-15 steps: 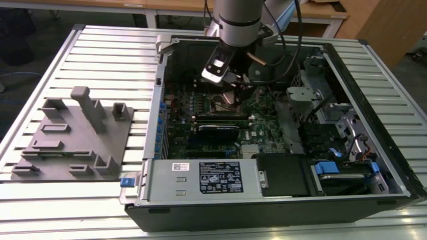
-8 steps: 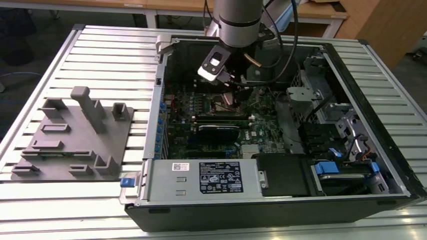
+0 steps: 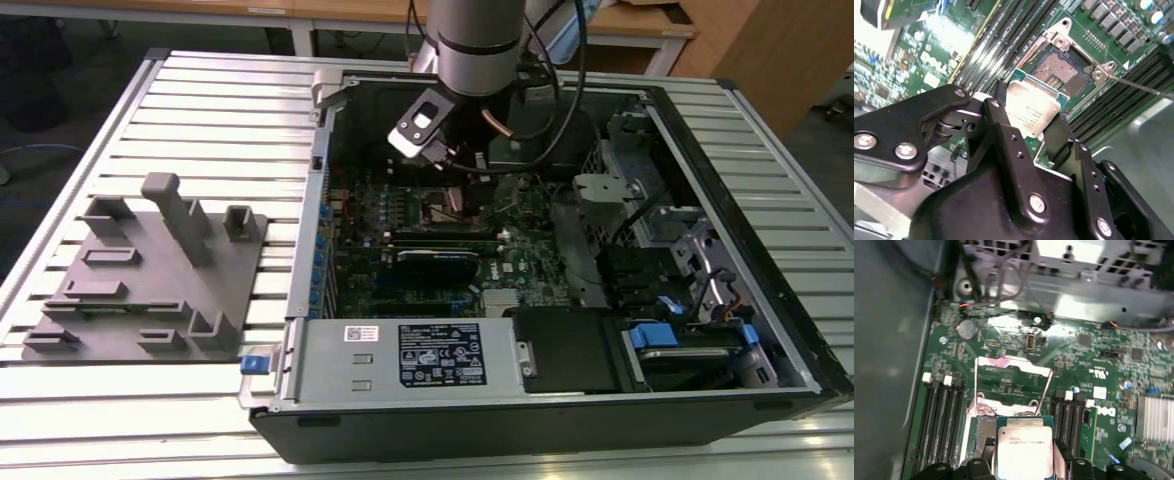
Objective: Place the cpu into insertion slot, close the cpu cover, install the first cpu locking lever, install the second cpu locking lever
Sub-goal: 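Place the cpu into insertion slot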
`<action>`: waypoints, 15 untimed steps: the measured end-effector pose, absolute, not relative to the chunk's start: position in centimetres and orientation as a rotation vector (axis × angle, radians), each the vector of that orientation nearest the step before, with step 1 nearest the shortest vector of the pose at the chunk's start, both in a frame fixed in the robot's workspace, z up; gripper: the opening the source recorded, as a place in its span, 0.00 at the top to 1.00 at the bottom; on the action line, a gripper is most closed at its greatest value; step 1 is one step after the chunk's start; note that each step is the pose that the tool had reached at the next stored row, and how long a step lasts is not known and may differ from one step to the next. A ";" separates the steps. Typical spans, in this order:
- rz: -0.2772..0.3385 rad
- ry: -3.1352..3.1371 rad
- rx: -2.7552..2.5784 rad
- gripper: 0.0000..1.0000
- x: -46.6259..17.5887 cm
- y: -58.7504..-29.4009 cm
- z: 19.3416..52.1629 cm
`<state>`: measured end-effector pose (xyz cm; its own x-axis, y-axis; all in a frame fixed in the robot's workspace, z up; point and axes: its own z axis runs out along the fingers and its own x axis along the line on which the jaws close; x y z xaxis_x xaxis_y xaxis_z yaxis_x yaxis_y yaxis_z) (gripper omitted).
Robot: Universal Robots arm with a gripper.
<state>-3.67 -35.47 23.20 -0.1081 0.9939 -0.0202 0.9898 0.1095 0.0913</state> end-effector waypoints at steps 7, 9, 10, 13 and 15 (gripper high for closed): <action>0.079 2.187 2.143 0.46 -3.7 -35.4 23.1; 0.078 2.187 2.143 0.46 -3.7 -35.1 23.1; 0.079 2.187 2.143 0.46 -3.7 -35.0 23.1; 0.079 2.187 2.144 0.46 -3.7 -34.6 23.0; 0.078 2.186 2.144 0.46 -3.7 -34.2 22.9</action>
